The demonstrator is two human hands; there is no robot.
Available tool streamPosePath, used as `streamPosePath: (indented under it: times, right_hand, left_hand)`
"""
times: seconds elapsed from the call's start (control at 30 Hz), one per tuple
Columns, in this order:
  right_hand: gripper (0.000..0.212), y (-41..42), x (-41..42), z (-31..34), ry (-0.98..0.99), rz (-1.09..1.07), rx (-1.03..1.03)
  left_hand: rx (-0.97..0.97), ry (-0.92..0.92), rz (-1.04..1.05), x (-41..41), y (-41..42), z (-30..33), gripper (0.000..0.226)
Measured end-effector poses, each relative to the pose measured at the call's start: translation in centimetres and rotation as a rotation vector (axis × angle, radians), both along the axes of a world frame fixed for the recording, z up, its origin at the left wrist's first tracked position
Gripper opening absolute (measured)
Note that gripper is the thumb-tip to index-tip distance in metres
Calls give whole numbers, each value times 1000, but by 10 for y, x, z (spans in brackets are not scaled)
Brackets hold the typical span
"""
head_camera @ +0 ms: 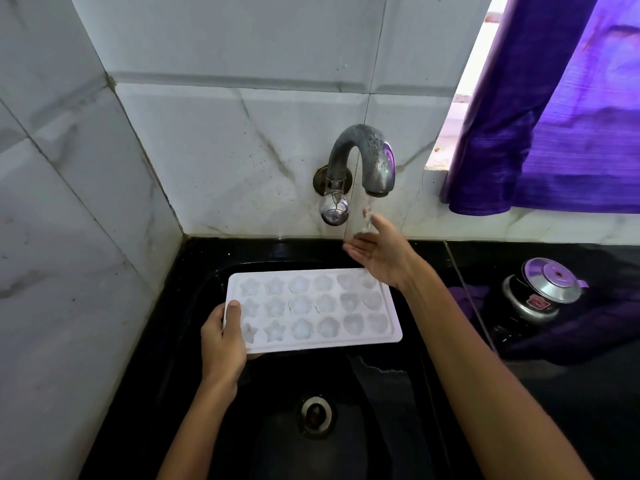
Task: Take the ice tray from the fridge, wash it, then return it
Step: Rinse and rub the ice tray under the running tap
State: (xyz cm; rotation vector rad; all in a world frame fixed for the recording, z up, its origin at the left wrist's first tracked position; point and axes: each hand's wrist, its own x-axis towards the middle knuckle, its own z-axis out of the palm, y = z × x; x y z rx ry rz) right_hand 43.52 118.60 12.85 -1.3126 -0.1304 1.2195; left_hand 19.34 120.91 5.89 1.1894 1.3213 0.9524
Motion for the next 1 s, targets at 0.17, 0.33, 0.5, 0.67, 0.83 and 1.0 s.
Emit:
streamPosePath:
  times: [0.17,0.33,0.5,0.67,0.83,1.0]
  right_hand:
    - [27,-58,-32,-26,-631,-227,-1]
    - [67,-108,-92,-52,-1409,291,-158]
    - [96,-94,-95,-60,-1651,506,-380]
    - [93,-78,-92,-50,-1719,654,-225]
    - [87,-104,-92,-51,-1784,746,-96]
    - [103,-97,-79,-45,-1719,643,-297]
  left_hand:
    - [-16,-18,25,-4,-4,0,24]
    - [-31,-21,46,-7,-10,-3,28]
    - [-10,-16,50,-7,-17,0,28]
    - [36,-24,96,-9,-12,10,27]
    - [84,-26,109,-13,-9,16,23]
    - [57,-31,79,-4,-18,11,23]
